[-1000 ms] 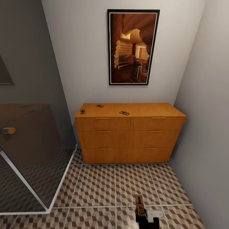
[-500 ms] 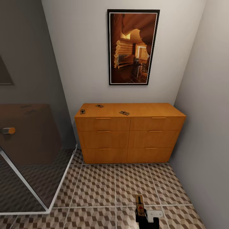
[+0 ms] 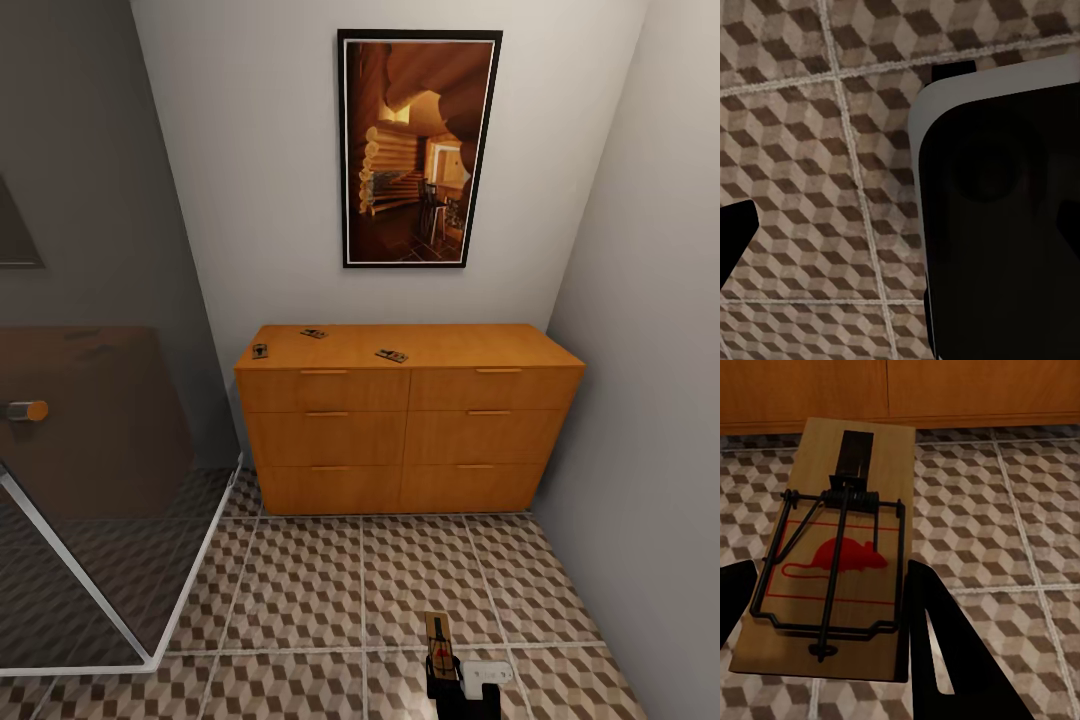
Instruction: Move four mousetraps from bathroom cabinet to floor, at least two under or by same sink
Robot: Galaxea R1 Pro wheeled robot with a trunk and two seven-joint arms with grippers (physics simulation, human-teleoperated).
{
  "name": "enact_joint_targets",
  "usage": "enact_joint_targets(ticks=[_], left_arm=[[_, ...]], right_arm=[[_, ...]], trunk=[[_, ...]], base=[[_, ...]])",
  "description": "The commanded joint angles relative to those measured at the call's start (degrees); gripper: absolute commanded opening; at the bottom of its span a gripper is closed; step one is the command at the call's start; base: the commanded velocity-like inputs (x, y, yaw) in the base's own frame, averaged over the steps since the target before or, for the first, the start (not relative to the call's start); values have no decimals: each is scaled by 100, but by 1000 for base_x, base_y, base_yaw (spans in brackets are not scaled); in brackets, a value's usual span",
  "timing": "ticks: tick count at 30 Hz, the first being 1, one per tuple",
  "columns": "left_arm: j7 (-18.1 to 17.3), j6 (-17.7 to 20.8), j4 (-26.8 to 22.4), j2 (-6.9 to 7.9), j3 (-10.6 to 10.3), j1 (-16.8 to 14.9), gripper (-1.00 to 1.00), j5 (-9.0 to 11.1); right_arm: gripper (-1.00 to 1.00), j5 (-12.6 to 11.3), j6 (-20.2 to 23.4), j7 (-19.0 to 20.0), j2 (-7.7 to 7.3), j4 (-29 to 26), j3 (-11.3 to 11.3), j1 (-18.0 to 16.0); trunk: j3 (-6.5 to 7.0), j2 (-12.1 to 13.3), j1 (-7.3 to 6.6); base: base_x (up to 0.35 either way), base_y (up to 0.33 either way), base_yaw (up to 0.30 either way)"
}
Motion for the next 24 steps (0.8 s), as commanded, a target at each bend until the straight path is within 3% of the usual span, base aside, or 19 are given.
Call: enact_joint_targets(ticks=[1,24], left_arm=[[19,-40,25,-2,-43,-9,100,0],[19,-40,25,-2,-43,-9,100,0]], right_arm=[[-100,43,-12,-28,1,5,-14,-4],[-100,43,-12,-32,1,5,-14,-4]], trunk=[[-5,-3,0],[-5,-3,0]], base=[[0,0,0],[0,0,0]])
